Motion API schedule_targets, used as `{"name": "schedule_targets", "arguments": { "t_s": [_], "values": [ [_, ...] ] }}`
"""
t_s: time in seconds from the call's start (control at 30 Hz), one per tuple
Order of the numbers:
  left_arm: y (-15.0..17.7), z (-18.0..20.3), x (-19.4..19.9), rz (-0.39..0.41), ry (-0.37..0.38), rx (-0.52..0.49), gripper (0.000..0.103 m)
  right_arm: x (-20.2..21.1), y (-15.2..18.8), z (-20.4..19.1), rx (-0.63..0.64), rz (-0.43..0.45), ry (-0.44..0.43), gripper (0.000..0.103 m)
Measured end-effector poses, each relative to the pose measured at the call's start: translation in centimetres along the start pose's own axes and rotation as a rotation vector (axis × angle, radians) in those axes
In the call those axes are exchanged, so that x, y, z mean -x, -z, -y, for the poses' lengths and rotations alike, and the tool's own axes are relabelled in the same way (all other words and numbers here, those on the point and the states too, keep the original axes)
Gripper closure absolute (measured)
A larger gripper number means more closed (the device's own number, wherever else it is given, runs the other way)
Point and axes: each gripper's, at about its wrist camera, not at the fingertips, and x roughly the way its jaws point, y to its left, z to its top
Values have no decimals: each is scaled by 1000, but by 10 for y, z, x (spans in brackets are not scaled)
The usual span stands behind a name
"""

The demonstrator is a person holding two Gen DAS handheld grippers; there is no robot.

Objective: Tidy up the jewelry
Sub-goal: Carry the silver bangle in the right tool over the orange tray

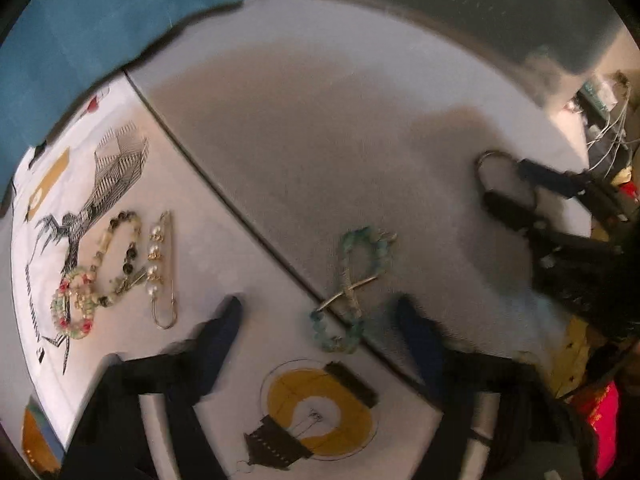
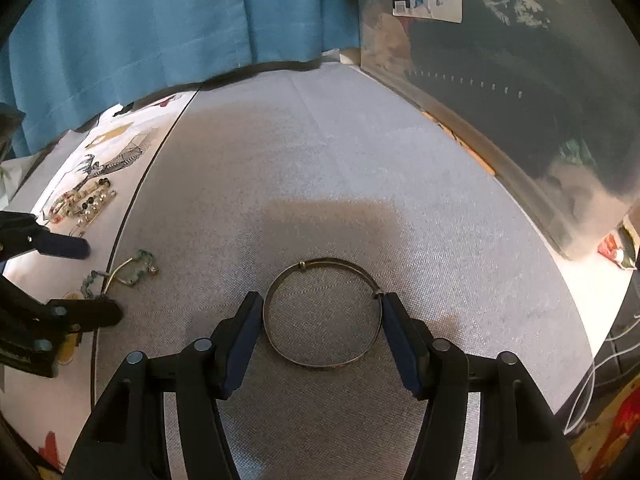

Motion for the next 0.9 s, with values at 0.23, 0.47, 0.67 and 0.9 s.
{"name": "schedule_targets", "arguments": {
  "t_s": [0.23,0.47,0.67,0.9],
  "values": [
    [4,4,23,11,-6,15,99,11,-2,-7,-9,6,-41,42],
    [45,-27,102,123,-63,128,99,68,-9,-34,6,74,-108,42],
    [112,-41,181,208,-161,208,99,135,4,-90,81,132,-197,42],
    [209,-50,251,259,-230,295,99,211,51,-169,200,156,-326,42]
  ]
}}
